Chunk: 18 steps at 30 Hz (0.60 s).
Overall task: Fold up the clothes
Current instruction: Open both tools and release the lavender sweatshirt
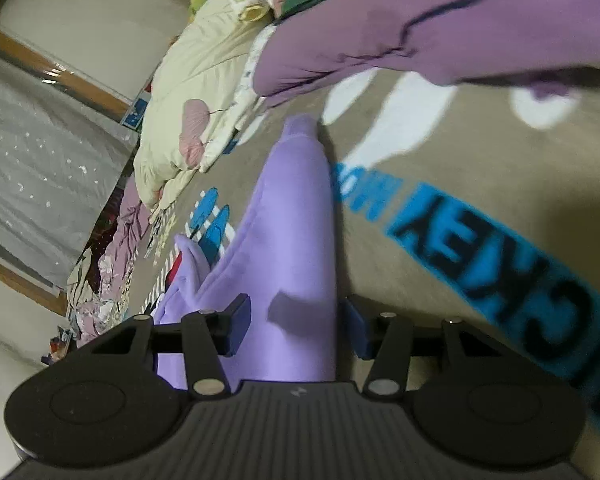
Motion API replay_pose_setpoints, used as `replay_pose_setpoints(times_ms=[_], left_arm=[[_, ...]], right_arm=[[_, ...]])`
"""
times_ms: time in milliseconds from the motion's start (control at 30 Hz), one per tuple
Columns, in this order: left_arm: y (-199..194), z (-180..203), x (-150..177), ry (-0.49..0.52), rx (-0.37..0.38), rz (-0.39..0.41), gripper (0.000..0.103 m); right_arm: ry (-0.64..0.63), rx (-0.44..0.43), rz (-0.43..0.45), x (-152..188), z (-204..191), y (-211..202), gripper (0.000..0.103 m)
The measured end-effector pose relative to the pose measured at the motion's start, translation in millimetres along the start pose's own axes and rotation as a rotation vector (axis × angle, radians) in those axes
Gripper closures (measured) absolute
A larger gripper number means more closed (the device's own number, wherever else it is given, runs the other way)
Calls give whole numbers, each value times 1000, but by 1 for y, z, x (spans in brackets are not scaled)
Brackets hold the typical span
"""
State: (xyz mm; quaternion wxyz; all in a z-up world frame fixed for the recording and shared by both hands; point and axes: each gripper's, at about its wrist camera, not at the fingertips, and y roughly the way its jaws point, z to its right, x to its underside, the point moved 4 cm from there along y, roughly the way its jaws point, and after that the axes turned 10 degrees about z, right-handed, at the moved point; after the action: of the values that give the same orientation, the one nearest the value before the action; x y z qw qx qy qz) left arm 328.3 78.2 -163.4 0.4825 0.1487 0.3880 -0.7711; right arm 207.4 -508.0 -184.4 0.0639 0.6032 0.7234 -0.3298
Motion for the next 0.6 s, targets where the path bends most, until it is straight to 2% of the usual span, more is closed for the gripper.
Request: replay_pose_setpoints(times_ms=[33,67,100,167,200,233,300,333,367,400,433,500,533,600], left_arm=[[9,3,-2,12,-1,-2,101],[16,6,-5,24,-3,0,102],[4,12,-10,45,-16,42,102],[-21,23,-22,92,-46,127,102],[-36,30,-29,165,-108,176,102],[-41,32,-32,232,-170,169,101],[-51,35,-37,356,-287,150,74],[-56,29,-34,337,-269,88,48],[-74,24,-32,314,-255,91,48],[-92,19,-30,291,-241,93,48],[-118,13,-26,276,-225,93,45],[-185,-11,-20,196,-225,149,38],[-215,-23,-19,155,-231,194,27],[-277,-52,-24,77,-290,315,20]], right_arm=[[1,-18,-4,0,-2,5,52],[-7,-33,-12,1,-5,8,74],[-18,-47,-23,2,-9,10,93],[-42,-47,30,-3,-18,-2,93],[-55,-44,63,-5,-22,-9,93],[-66,-32,109,-10,-25,-21,93],[-107,67,170,-16,-21,-37,92],[-122,124,177,-17,-15,-41,89],[-136,182,185,-18,-9,-45,80],[-126,220,189,-19,-2,-51,67],[-103,250,192,-19,5,-59,63],[-101,250,230,-20,10,-83,60],[-115,244,251,-20,10,-98,55],[-136,230,280,-17,6,-123,54]])
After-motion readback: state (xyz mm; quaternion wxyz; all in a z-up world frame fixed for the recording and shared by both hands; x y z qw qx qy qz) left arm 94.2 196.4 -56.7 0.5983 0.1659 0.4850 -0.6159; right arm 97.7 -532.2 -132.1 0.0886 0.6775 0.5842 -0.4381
